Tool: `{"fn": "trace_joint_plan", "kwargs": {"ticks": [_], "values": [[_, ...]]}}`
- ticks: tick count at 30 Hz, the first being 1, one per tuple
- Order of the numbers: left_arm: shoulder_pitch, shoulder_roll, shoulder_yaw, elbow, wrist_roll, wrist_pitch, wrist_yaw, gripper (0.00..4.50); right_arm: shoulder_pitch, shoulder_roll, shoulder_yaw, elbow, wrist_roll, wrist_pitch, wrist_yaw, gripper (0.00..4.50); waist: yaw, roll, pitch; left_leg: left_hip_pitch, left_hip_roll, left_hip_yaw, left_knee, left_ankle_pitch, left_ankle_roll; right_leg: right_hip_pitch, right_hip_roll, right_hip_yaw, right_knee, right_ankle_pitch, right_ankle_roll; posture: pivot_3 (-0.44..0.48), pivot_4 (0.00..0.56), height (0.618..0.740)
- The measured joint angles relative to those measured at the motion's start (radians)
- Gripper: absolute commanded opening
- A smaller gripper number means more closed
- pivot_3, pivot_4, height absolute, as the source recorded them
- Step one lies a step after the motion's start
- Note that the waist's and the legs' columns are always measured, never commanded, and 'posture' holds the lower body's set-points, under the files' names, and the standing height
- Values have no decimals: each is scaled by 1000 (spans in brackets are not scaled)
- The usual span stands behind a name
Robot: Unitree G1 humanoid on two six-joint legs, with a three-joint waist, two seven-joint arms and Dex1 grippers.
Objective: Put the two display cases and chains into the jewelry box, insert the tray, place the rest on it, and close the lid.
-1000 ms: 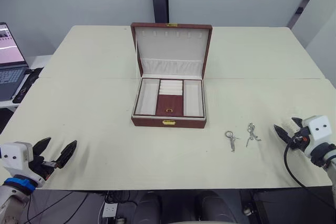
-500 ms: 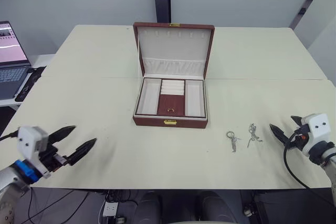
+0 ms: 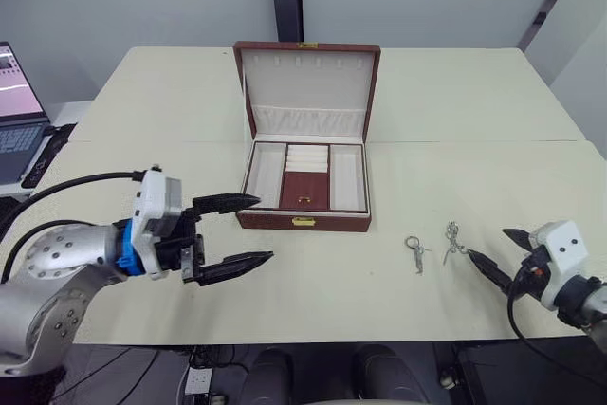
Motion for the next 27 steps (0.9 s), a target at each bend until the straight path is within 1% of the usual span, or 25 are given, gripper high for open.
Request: {"fn": "trace_joint_plan", "kwargs": {"ticks": [2, 9, 16, 19, 23, 27], "values": [[-20, 0, -18, -9, -11, 2, -11, 4500, -22, 2, 39, -17, -9, 47, -38, 4487, 0, 0, 0, 0, 0, 0, 0, 0, 0, 0, 0, 0, 0, 0, 0, 0, 150, 740], [-21, -4, -30, -19, -18, 1, -17, 4500, -90, 32, 88, -4, -40, 130, -124, 4487, 3, 0, 0, 0, 0, 0, 0, 0, 0, 0, 0, 0, 0, 0, 0, 0, 150, 740], [36, -22, -30, -21, -12, -43, -59, 4500, -137, 68, 142, 54, -78, 152, -184, 4487, 2, 0, 0, -1, 0, 0, 0, 0, 0, -1, 0, 1, 0, 0, 0, 0, 150, 740], [44, -23, -30, -21, -11, -61, -68, 4500, -149, 74, 163, 54, -83, 158, -194, 3907, 2, -1, 0, -1, 0, 0, 0, 0, 0, 0, 0, 1, 0, 0, 0, 0, 150, 740], [47, -33, -30, -21, -15, -71, -84, 4500, -150, 84, 185, 42, -83, 167, -202, 2634, 2, -2, -1, 0, 0, -1, 0, 0, 0, 0, 1, 1, 0, 0, 0, 0, 150, 740], [48, -35, -30, -21, -16, -71, -87, 4500, -149, 93, 198, 28, -82, 182, -211, 1815, 2, -6, -4, 0, 0, -1, 0, 0, 0, 0, 1, 0, 0, 0, 0, 0, 150, 740]]}}
